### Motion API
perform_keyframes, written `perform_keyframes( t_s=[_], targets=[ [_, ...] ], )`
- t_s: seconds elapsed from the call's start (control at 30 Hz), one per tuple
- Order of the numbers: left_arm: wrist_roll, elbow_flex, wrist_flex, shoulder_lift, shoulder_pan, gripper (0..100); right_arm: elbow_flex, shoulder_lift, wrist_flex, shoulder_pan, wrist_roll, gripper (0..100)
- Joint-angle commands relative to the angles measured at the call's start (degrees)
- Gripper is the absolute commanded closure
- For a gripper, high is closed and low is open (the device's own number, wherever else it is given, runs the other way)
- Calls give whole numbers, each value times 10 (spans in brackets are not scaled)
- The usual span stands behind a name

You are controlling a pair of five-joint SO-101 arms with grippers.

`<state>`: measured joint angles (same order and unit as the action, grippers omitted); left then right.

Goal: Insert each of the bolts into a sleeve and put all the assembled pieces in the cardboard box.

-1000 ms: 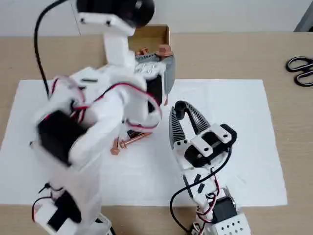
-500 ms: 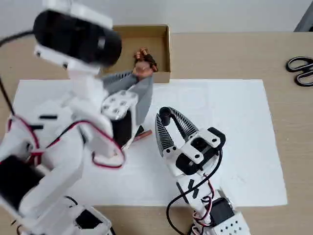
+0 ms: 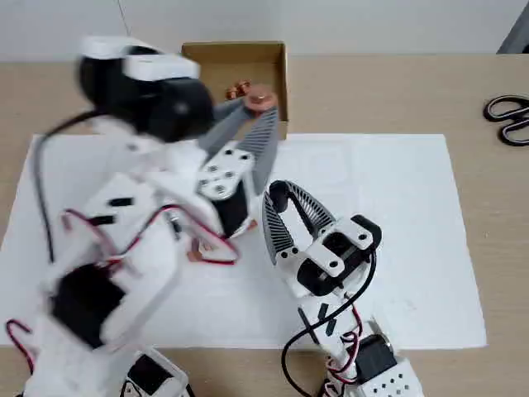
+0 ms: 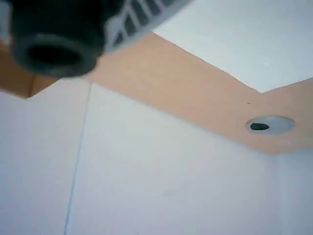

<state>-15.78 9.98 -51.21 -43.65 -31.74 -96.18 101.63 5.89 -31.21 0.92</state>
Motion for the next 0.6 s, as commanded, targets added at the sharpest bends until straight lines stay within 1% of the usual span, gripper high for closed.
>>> perform_keyframes(
  t_s=[0.0, 0.07, 0.1, 0.4, 0.57],
  targets=[
    [-4, 104, 141, -42, -3, 994, -4, 2, -8, -1, 4, 994],
    [-4, 145, 179, -62, -3, 994, -4, 2, -8, 0, 4, 994],
    [-4, 162, 185, -70, -3, 994, -4, 2, -8, 0, 4, 994],
    [-3, 265, 193, -122, -2, 994, -4, 2, -8, 0, 4, 994],
    [1, 297, 261, -120, -3, 994, -4, 2, -8, 0, 4, 994]
  ],
)
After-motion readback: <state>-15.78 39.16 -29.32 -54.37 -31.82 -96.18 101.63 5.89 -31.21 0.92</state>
